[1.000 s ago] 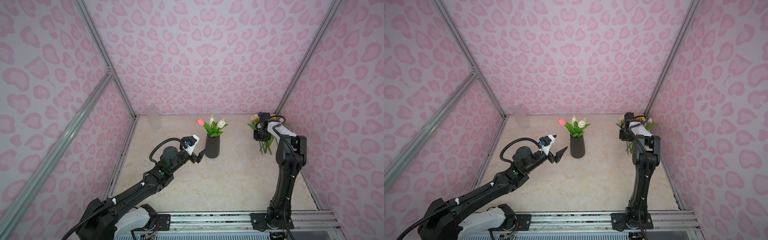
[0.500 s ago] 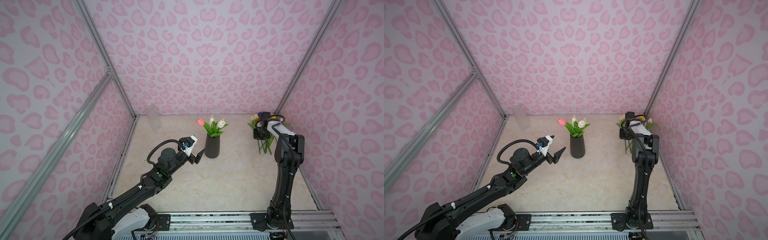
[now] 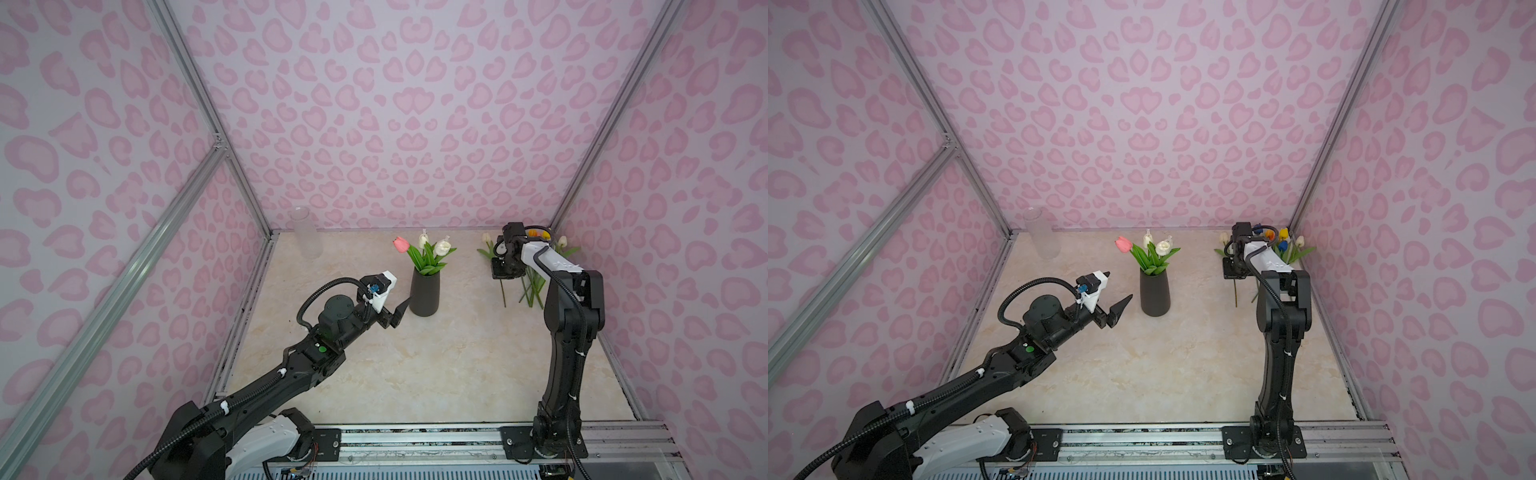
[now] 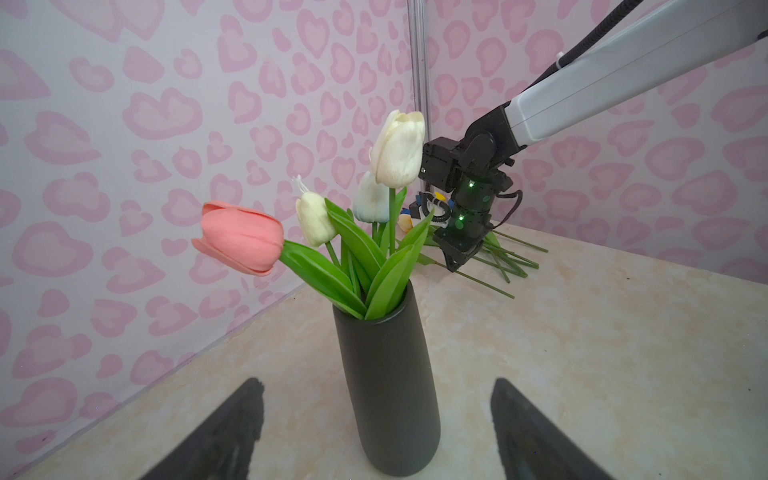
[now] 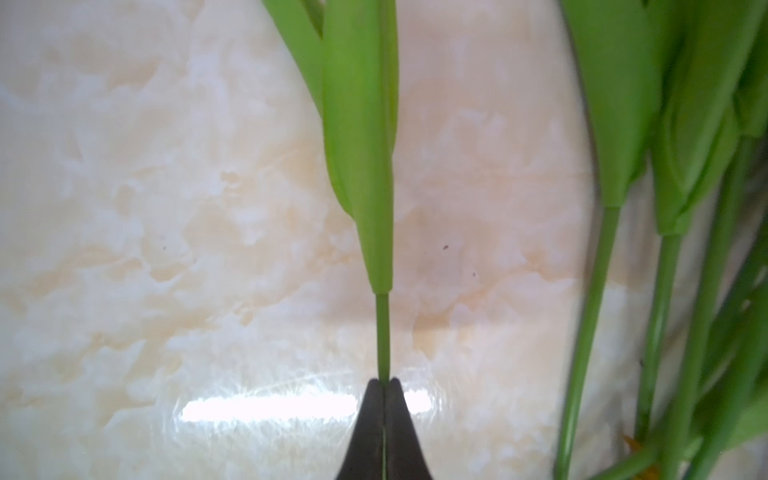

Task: Arrange the flowers into the vase
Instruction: 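Lower the right gripper onto the pile and close on a cream tulip stem, then lift the cream tulip with the right gripper and carry it over the vase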

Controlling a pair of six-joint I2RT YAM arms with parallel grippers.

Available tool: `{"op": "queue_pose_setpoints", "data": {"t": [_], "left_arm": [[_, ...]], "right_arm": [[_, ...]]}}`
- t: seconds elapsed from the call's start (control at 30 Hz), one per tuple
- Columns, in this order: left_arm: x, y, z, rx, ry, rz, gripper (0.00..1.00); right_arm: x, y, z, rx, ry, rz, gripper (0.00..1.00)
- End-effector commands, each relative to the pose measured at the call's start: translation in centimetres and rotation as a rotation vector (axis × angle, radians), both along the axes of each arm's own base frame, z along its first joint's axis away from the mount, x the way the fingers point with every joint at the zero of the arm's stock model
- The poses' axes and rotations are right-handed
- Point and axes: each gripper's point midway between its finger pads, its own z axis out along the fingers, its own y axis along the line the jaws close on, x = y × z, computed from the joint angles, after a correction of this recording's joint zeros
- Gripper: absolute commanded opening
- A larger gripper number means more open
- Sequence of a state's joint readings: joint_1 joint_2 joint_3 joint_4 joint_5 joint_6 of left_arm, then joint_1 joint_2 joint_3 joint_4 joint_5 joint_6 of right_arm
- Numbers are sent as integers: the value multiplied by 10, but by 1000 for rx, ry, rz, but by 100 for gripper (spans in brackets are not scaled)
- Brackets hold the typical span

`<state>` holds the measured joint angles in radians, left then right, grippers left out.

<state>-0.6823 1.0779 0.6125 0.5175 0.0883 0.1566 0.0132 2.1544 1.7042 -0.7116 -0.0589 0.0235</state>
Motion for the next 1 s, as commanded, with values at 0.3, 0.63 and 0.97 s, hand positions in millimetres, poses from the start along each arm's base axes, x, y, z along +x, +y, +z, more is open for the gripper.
{"op": "queue_pose_setpoints", "data": {"t": [0.3,0.63,0.97], "left_arm": [[14,27,14,-51,-27,172,87],[26,29,23,-110,-28,224,86],[33,30,29,-122,-29,255,87]], "right_arm": [[-15,22,87,109,-250,52,0],[-53,68,238,177,-730,170,0],[-151,166,345,402,-1310,547,0]]}}
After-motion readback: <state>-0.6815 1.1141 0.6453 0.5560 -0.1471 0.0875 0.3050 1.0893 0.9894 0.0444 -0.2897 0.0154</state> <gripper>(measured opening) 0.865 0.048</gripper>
